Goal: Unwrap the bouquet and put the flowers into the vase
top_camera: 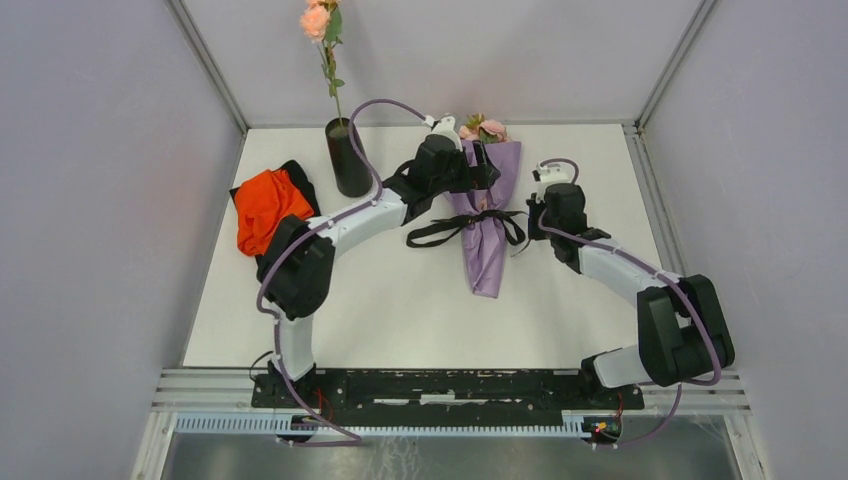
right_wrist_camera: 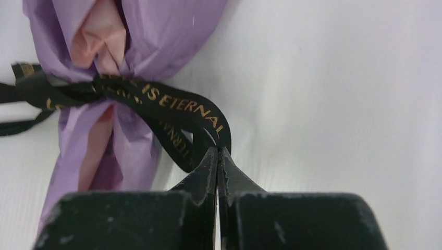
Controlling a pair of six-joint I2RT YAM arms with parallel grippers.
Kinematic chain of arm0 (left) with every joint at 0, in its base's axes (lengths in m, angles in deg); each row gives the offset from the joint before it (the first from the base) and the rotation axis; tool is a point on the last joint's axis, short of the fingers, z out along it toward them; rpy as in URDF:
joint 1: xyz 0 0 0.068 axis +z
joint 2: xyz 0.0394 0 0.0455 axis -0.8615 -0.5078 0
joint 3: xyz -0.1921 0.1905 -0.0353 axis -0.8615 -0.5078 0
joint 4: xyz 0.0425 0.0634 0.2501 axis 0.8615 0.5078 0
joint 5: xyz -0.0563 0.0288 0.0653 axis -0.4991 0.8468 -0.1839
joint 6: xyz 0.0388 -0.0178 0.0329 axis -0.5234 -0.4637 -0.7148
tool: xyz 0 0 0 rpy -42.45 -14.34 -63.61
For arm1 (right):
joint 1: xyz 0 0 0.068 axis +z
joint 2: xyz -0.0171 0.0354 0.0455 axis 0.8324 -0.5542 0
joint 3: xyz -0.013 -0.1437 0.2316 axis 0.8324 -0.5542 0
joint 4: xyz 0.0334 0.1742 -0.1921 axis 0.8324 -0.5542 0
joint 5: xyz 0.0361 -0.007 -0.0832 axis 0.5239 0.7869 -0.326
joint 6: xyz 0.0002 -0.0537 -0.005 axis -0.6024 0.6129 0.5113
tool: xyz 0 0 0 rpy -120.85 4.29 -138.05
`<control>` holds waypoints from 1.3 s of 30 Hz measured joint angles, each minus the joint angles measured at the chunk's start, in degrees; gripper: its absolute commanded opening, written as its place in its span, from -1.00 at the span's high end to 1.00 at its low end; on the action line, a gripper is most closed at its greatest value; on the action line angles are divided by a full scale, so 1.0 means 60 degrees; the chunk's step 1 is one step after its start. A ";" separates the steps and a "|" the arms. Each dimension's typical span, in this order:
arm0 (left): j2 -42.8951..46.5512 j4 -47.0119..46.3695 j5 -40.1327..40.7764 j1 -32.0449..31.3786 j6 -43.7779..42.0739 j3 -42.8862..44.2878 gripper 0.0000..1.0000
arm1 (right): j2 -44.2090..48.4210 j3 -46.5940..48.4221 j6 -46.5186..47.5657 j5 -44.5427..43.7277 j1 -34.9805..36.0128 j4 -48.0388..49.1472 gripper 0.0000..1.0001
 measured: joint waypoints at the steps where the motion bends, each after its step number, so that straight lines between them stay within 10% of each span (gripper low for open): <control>1: -0.0401 -0.0200 -0.0645 0.0138 0.0051 0.0284 -1.00 | 0.0018 -0.0164 -0.0015 0.0076 0.0000 0.0004 1.00; 9: -0.2422 -0.0707 -0.3002 0.1133 0.0386 0.0601 -1.00 | 0.0572 -0.0667 -0.0007 0.0240 0.0000 -0.0058 1.00; 31: -0.3606 -0.0492 -0.3493 0.1541 0.1177 0.1126 -1.00 | 0.3275 0.0481 -0.0044 0.0579 -0.0098 -0.1104 0.99; 36: -0.3643 -0.0790 -0.3697 0.1647 0.1355 0.1009 -1.00 | 0.2521 0.1144 0.0222 0.0499 -0.0127 -0.1257 -0.14; 39: -0.3628 -0.0965 -0.3727 0.1654 0.1370 0.0911 -1.00 | 0.1344 0.1202 0.0255 0.0386 -0.0127 -0.1239 -0.40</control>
